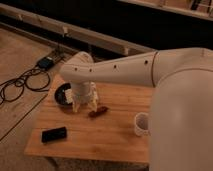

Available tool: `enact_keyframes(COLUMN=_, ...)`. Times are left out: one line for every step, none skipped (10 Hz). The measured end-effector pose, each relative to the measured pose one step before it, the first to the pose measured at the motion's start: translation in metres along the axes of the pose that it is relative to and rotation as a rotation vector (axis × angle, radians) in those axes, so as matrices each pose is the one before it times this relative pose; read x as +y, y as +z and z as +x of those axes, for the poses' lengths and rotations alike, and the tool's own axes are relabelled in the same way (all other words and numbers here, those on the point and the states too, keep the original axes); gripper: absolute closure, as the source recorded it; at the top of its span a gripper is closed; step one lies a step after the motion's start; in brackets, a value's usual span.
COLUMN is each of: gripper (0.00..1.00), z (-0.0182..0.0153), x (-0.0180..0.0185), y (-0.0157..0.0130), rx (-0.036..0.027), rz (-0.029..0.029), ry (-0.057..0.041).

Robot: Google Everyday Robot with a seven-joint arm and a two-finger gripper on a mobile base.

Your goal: Move the arm in a circular motion

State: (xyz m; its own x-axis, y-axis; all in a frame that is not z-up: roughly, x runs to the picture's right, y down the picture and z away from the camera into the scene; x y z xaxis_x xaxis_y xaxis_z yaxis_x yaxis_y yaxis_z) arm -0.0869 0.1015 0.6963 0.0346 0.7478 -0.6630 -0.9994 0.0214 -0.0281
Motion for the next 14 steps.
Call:
enact_keyframes(gripper=0.35, z=-0.00186, x=-0.02099, y=-0.00753, rx=-0.00748, rz=0.01360, ry=0.03742)
enact_keyframes(gripper=0.35, z=-0.00464, x=-0.01746, y=-0.00742, rx=-0.00899, rz=0.01152, ry=0.02962)
enact_keyframes(gripper=0.35, z=-0.00477, x=-0.01266, y=-0.00574, rx=-0.00683, rz=0.00702, ry=0.01542)
enact_keyframes(gripper=0.35, z=-0.01285, x=-0.01847, y=-0.00843, rx=-0.01783, rz=0.00603, ry=0.01680)
enact_keyframes(gripper=0.35, z=-0.01852, x=-0.01703, y=-0.00722, rx=-0.02026, rz=0.00610, ry=0.00964)
enact_keyframes(gripper=0.35, z=-0.01307, x=-0.00721, y=-0.00288, rx=-0.01153, rz=0.00009, ry=0.00150)
enact_keyframes(gripper=0.35, z=-0.02107, x=-0.00650, y=-0.00383, rx=-0.01523, rz=0.00241, ry=-0.00489)
enact_keyframes(gripper=0.35, z=-0.01973, x=0.00061, y=-0.00042, rx=-0.01408, rz=0.00227, ry=-0.01443)
enact_keyframes(gripper=0.35, z=-0.01943, x=0.00896, y=0.00251, rx=-0.00499, rz=-0.00151, ry=-0.02479)
enact_keyframes(gripper=0.35, z=-0.01420, x=0.00779, y=0.00441, rx=0.00026, rz=0.00094, ry=-0.02171)
enact_keyframes(gripper=0.35, z=-0.01894, x=0.01433, y=0.00843, rx=0.00670, rz=0.00409, ry=-0.03693)
enact_keyframes(gripper=0.35, z=-0.01330, x=0.01725, y=0.00616, rx=0.00618, rz=-0.00238, ry=-0.03549)
enact_keyframes(gripper=0.35, z=-0.00902, x=0.01436, y=0.00510, rx=0.00497, rz=0.00058, ry=-0.02995)
enact_keyframes(gripper=0.35, z=-0.01043, x=0.02138, y=0.00641, rx=0.00758, rz=-0.00450, ry=-0.04338)
